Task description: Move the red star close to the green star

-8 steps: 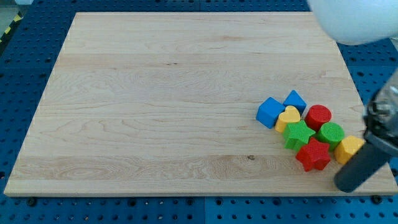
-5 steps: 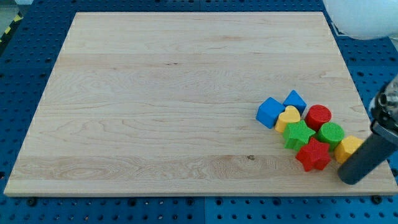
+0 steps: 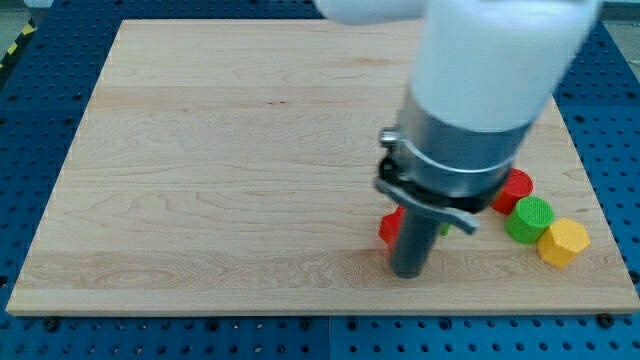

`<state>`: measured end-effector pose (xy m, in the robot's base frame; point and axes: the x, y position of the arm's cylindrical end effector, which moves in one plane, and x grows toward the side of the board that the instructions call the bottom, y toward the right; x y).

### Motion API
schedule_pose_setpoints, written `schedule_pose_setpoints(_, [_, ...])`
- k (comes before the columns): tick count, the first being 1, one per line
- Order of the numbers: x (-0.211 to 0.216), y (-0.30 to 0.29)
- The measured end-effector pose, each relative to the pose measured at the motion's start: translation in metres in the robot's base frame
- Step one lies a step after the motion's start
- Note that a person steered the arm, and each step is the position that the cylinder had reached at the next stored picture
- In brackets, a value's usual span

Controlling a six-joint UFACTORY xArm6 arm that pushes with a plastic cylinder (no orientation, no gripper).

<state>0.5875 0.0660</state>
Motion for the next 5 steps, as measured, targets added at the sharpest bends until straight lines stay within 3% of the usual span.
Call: schedule_pose_setpoints(5, [0.004, -0.018])
